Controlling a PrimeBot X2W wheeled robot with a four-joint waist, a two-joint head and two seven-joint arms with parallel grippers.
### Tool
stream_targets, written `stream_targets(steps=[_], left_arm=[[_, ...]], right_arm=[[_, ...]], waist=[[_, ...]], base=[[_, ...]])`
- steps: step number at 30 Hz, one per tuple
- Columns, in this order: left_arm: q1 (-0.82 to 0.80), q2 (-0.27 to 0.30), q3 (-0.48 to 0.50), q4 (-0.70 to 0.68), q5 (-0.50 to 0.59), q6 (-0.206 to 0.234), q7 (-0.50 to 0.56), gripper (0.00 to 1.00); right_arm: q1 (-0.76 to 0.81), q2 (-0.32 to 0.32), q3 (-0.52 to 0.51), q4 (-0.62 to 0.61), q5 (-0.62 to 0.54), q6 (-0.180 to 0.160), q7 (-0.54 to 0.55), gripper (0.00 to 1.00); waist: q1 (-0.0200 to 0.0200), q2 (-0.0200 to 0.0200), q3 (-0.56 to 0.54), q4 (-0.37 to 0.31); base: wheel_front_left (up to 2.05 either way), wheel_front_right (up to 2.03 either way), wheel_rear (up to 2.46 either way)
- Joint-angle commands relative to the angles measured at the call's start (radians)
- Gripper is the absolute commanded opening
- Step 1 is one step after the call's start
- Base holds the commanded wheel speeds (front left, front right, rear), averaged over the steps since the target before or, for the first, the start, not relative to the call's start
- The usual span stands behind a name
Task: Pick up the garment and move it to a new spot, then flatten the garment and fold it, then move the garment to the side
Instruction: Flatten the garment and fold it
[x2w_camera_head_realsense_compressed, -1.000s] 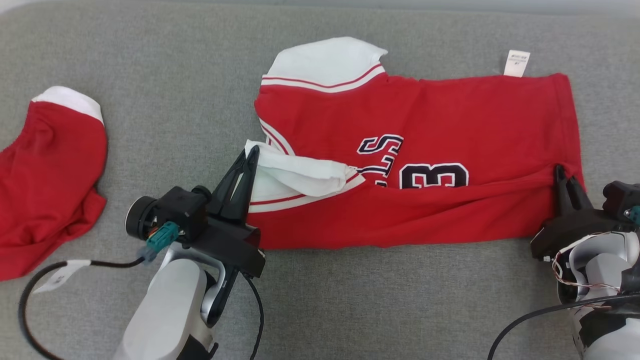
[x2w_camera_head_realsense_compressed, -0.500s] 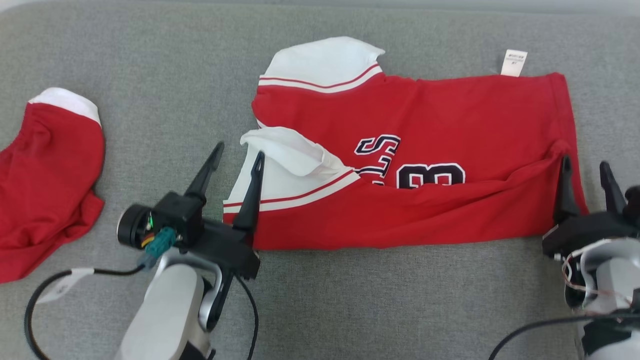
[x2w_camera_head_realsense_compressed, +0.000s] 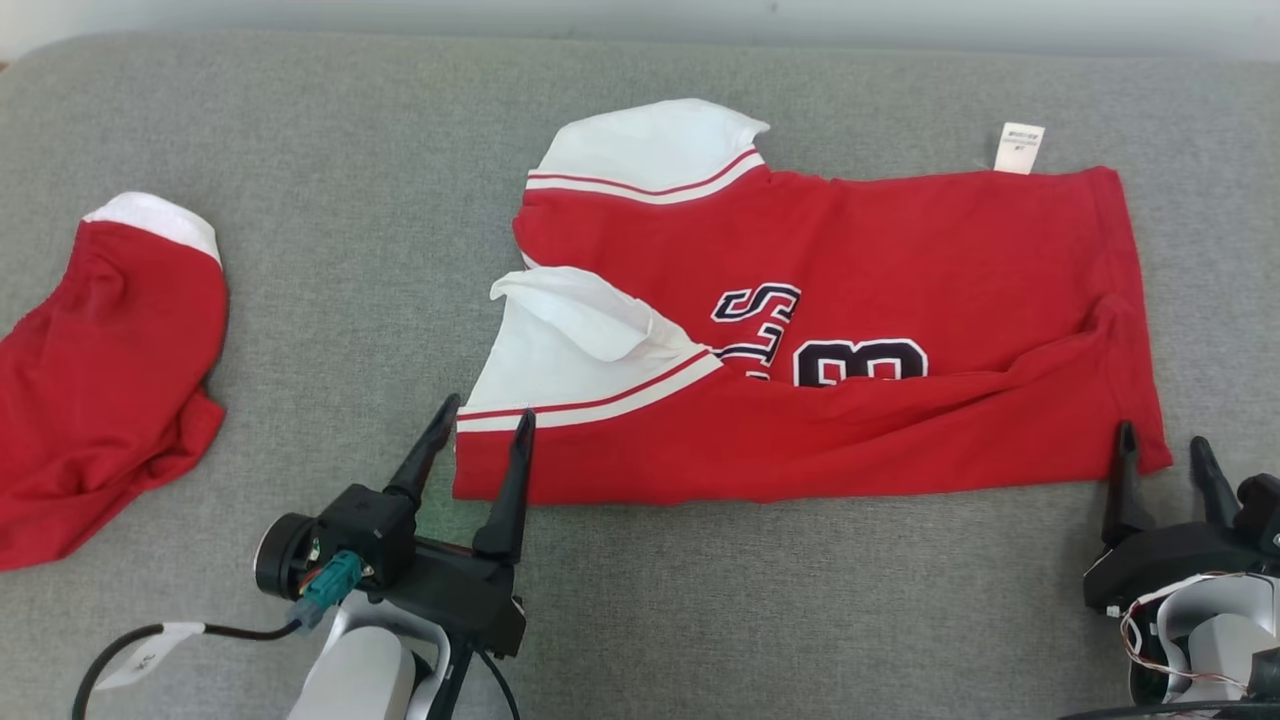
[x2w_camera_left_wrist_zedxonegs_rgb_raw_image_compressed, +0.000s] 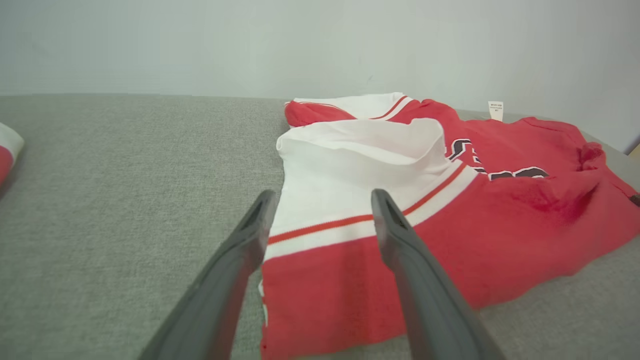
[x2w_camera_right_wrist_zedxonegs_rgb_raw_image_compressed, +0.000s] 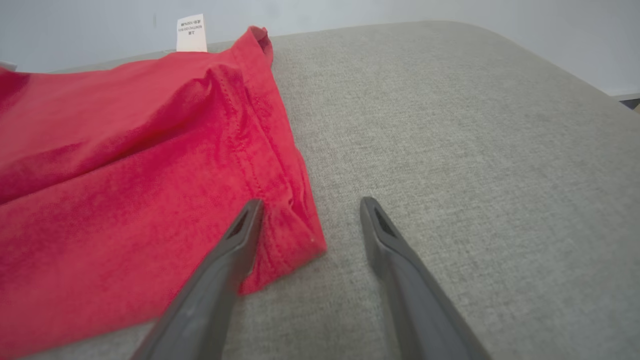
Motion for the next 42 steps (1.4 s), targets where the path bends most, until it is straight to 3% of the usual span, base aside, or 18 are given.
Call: stream_targets(steps=[1, 5, 6, 7, 8, 9, 25, 38, 39, 40, 41, 42], left_arm=[[0.016, 0.002, -0.001, -0.005, -0.003, 0.003, -0.001, 1.0], [0.023, 0.002, -0.003, -0.011, -0.008, 0.003, -0.001, 1.0], [0.026, 0.002, -0.002, -0.012, -0.009, 0.003, -0.001, 1.0], [0.029, 0.002, 0.0, -0.014, -0.01, 0.004, -0.001, 1.0], [0.033, 0.002, 0.001, -0.014, -0.011, 0.004, -0.001, 1.0], [0.036, 0.002, 0.003, -0.014, -0.011, 0.003, -0.001, 1.0], [0.073, 0.002, 0.009, 0.047, -0.059, -0.016, -0.001, 1.0], [0.034, 0.002, 0.003, 0.166, -0.119, -0.042, 0.0, 0.99], [0.033, 0.002, 0.002, 0.171, -0.121, -0.043, 0.0, 0.83], [0.032, 0.002, 0.002, 0.174, -0.122, -0.048, 0.0, 0.22], [0.034, 0.002, -0.002, 0.179, -0.125, -0.054, 0.0, 0.0], [0.034, 0.002, -0.005, 0.186, -0.131, -0.059, 0.0, 0.0]], right_arm=[[-0.007, 0.002, -0.005, 0.012, 0.0, -0.001, 0.0, 1.0], [-0.014, 0.008, -0.005, 0.049, 0.004, -0.001, 0.003, 1.0], [-0.015, 0.009, -0.002, 0.06, 0.008, -0.001, 0.004, 0.93], [-0.014, 0.01, 0.0, 0.069, 0.01, -0.001, 0.005, 0.45], [-0.013, 0.01, 0.002, 0.073, 0.014, -0.001, 0.005, 0.27], [-0.009, 0.008, 0.004, 0.073, 0.018, -0.001, 0.005, 0.0], [0.081, 0.007, -0.018, 0.021, 0.035, -0.002, 0.002, 0.0], [0.048, 0.011, 0.005, 0.016, 0.039, -0.002, 0.001, 0.0], [0.046, 0.011, 0.007, 0.016, 0.039, -0.002, 0.001, 0.0], [0.044, 0.01, 0.009, 0.015, 0.039, -0.002, 0.001, 0.0], [0.044, 0.01, 0.01, 0.014, 0.039, -0.002, 0.001, 0.0], [0.043, 0.01, 0.011, 0.014, 0.039, -0.002, 0.001, 0.0]], waist=[[0.0001, 0.0, 0.009, 0.009], [0.0001, 0.0, 0.012, 0.02], [0.0001, 0.0, 0.012, 0.022], [0.0001, 0.0, 0.011, 0.023], [0.0001, 0.0, 0.01, 0.025], [0.0001, 0.0, 0.007, 0.026], [0.0001, 0.0, -0.03, -0.022], [0.0001, 0.0, -0.006, -0.061], [0.0001, 0.0, -0.006, -0.063], [0.0001, 0.0, -0.007, -0.064], [0.0001, 0.0, -0.008, -0.065], [0.0001, 0.0, -0.01, -0.066]], base=[[0.0, 0.0, 0.0], [0.0, 0.0, 0.0], [0.0, 0.0, 0.0], [0.0, 0.0, 0.0], [0.0, 0.0, 0.0], [0.0, 0.0, 0.0], [0.0, 0.0, 0.0], [0.0, 0.0, 0.0], [0.0, 0.0, 0.0], [0.0, 0.0, 0.0], [0.0, 0.0, 0.0], [0.0, 0.0, 0.0]])
